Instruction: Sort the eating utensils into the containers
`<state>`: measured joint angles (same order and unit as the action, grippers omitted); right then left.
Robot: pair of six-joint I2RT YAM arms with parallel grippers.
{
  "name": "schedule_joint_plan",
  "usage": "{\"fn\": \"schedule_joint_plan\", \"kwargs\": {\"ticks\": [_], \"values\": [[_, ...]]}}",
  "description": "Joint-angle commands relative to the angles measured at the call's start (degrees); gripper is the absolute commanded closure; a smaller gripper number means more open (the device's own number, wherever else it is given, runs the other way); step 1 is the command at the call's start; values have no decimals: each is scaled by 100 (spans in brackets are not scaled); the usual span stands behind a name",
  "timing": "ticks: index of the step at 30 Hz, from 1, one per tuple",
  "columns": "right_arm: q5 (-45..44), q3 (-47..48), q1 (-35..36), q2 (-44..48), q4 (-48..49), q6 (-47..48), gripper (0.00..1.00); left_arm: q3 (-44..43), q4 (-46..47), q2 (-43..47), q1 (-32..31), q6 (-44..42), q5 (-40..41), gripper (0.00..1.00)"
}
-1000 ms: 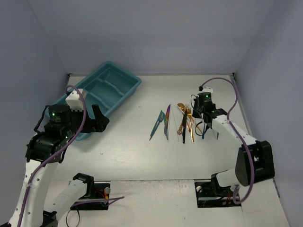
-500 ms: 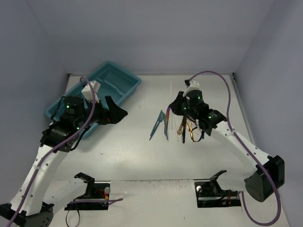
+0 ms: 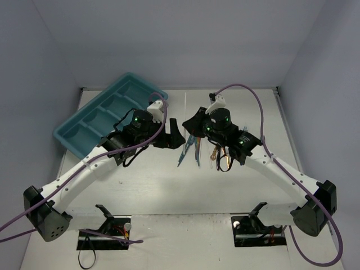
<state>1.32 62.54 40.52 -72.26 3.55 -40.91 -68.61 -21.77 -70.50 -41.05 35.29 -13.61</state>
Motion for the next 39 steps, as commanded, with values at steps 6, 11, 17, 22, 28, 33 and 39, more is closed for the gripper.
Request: {"fn": "schedule_joint_plan", "kwargs": {"ticks": [6,11,17,22,28,33,39], "values": [[-115,153,233,-18,829,-431,100,-238,884,-238,-186,204,442,34],[-115,91,304,-66,929,-484,100,-138,916,-248,-184,317,639,68],[-311,15,325,-156,972,-447,78,86,828,-11,-184,440,1030,100],[-760,-140,311,-34,964,-283,28,316,505,203,-120,635,1760,100],[-1305,-215,-104,320,658,156,11,841,1,564,914,1075,1889,100],[-1733,-516,-826,745,-13,706,11,1010,-743,952,2389,975,2051,100],[-1916,-1075,-1260,1223,-321,1093,11,985,-986,586,4234,775,2061,100]]}}
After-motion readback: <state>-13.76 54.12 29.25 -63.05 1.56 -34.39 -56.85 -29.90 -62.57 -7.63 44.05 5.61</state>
